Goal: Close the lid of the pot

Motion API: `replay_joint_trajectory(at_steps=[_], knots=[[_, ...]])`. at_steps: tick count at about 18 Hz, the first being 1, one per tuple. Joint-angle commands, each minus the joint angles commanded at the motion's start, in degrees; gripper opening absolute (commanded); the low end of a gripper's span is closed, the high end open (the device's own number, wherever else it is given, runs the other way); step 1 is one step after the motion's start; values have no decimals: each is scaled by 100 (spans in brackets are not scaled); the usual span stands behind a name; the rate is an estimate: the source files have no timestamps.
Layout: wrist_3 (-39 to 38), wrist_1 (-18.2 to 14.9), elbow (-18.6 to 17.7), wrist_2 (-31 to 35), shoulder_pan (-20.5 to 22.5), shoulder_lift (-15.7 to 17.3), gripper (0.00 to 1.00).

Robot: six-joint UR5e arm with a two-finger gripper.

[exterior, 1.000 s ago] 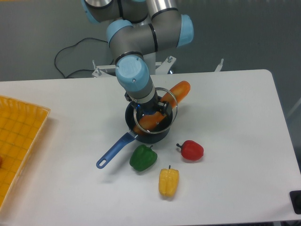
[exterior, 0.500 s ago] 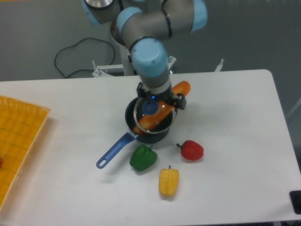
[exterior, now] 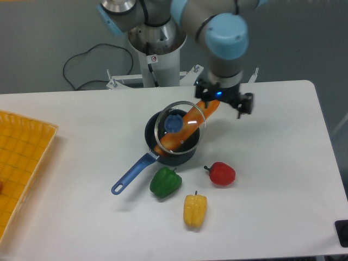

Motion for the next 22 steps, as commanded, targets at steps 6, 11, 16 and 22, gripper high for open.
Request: replay_joint_trajectory(at_steps=[6,11,16,22], knots=[[880,422,273,-157,475,-642,100],[1889,527,291,-229,783,-844,100],[3006,905,291,-237,968,-1064,100],[3412,897,282,-228,1020,-1126,100]])
